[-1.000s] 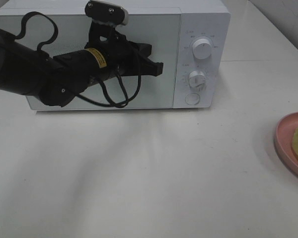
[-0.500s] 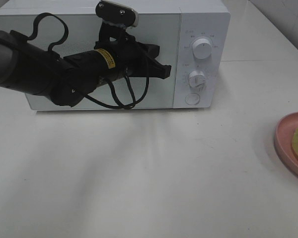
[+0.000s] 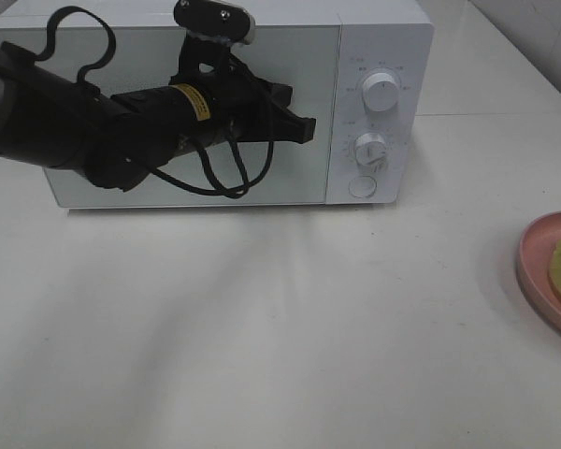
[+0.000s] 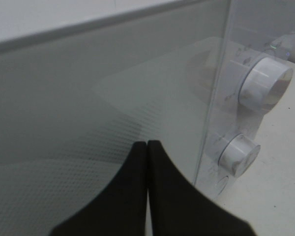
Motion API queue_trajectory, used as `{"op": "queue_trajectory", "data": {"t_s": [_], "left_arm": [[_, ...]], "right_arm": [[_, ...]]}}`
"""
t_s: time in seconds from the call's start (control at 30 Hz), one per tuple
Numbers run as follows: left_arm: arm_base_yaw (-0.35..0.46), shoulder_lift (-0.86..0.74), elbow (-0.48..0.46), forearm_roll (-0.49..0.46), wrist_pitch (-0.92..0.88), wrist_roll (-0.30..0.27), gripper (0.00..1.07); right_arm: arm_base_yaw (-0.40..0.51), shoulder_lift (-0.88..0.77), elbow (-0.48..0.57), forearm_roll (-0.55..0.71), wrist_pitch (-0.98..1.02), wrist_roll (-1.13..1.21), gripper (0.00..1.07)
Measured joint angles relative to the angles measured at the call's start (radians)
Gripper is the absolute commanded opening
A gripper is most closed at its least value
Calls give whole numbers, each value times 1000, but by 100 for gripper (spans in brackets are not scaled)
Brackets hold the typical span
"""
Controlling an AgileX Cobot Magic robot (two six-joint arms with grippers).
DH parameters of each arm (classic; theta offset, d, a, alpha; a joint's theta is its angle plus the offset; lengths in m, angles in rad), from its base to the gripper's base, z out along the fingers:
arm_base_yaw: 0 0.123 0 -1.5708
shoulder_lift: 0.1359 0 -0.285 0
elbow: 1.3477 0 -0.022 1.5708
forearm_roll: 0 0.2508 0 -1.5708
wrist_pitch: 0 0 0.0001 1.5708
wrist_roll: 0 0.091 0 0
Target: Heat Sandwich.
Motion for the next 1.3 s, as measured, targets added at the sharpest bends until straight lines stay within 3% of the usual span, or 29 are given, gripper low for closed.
{"op": "queue_trajectory", "data": {"t_s": [0.27, 0.43, 0.5, 0.53, 0.57, 0.6, 0.67, 0.7, 0.73, 0.8, 0.83, 0.9, 1.3], "left_arm": [[31, -89, 143, -76, -6, -20, 0], [31, -152, 234, -29, -6, -43, 3], [31, -178, 269, 36, -4, -61, 18], [31, -178, 269, 36, -4, -61, 18], [31, -192, 286, 75, 2, -81, 28], [31, -221, 314, 147, 24, -135, 58], [31, -249, 341, 205, 47, -205, 87], [31, -249, 341, 205, 47, -205, 87], [31, -272, 362, 244, 64, -291, 102], [31, -290, 376, 264, 94, -369, 100], [31, -290, 376, 264, 94, -369, 100], [31, -309, 385, 282, 151, -428, 100], [31, -404, 388, 405, 551, -449, 100]], "right_arm": [[0, 0, 0, 1, 0, 0, 75], [0, 0, 0, 1, 0, 0, 75], [0, 0, 0, 1, 0, 0, 75], [0, 0, 0, 1, 0, 0, 75], [0, 0, 0, 1, 0, 0, 75], [0, 0, 0, 1, 0, 0, 75], [0, 0, 0, 1, 0, 0, 75], [0, 0, 0, 1, 0, 0, 75], [0, 0, 0, 1, 0, 0, 75], [0, 0, 0, 1, 0, 0, 75], [0, 0, 0, 1, 0, 0, 75], [0, 0, 0, 1, 0, 0, 75], [0, 0, 0, 1, 0, 0, 75]]}}
